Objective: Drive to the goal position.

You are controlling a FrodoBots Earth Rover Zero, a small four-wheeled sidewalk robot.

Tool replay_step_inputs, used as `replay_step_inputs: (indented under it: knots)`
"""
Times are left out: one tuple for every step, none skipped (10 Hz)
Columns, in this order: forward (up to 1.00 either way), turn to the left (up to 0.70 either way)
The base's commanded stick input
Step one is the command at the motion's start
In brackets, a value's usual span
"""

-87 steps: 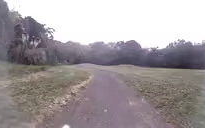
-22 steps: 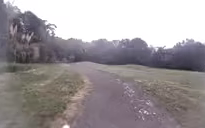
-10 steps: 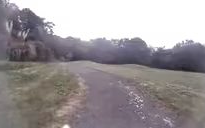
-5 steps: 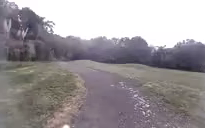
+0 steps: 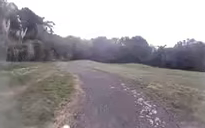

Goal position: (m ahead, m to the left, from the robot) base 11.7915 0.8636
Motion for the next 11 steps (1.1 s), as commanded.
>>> replay_step_inputs:
  knots:
    - [0.45, 0.0]
    - [0.45, 0.0]
    - [0.45, 0.0]
    - [0.45, 0.0]
    - [0.45, 0.0]
    - [0.45, 0.0]
    - [0.45, 0.0]
    - [0.45, 0.0]
    - [0.45, 0.0]
    - [0.45, 0.0]
    - [0.45, 0.0]
